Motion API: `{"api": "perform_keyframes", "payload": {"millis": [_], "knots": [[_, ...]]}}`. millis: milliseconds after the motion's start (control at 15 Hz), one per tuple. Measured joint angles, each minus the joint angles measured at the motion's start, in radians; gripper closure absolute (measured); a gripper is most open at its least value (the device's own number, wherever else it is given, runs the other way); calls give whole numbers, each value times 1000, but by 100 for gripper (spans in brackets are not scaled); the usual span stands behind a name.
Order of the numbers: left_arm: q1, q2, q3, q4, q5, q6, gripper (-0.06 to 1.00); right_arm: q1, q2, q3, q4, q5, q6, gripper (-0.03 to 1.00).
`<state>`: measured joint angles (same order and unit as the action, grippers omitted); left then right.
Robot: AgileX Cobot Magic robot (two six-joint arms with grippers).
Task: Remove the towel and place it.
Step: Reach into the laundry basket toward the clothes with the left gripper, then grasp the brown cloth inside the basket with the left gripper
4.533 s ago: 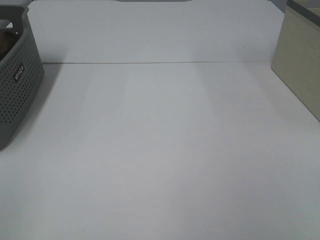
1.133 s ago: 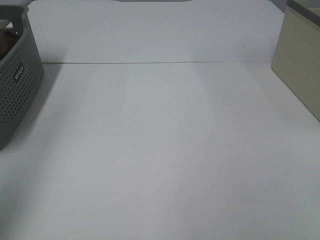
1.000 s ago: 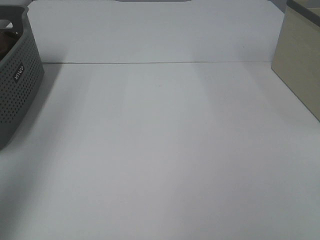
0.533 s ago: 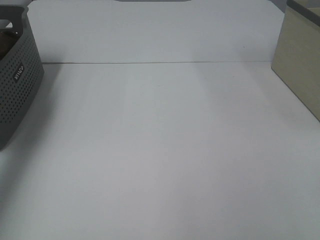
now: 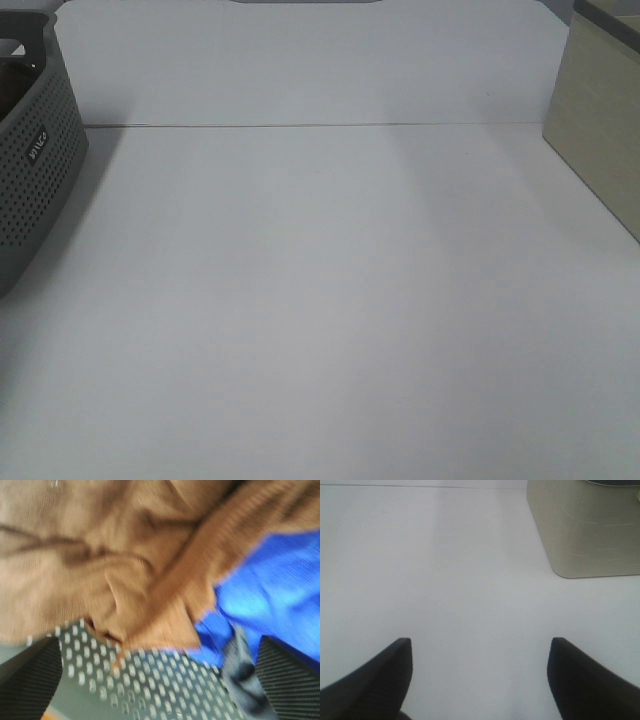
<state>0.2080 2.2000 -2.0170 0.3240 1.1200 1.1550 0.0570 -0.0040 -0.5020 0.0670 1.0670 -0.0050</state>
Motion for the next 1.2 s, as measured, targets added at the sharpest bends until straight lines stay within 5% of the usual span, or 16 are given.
{"api": "perform_keyframes", "payload": {"millis": [400,600,733,1200], "knots": [[17,100,-7,-19,-30,28,-1,0,0,0,0,0,-1,24],[17,100,-7,-35,-30,23,30,0,0,0,0,0,-1,24],[17,100,-7,-36,-40,-32,76,0,0,0,0,0,-2,24],[16,100,-7,-40,-41,-79,93,0,0,0,0,0,-2,24]]}}
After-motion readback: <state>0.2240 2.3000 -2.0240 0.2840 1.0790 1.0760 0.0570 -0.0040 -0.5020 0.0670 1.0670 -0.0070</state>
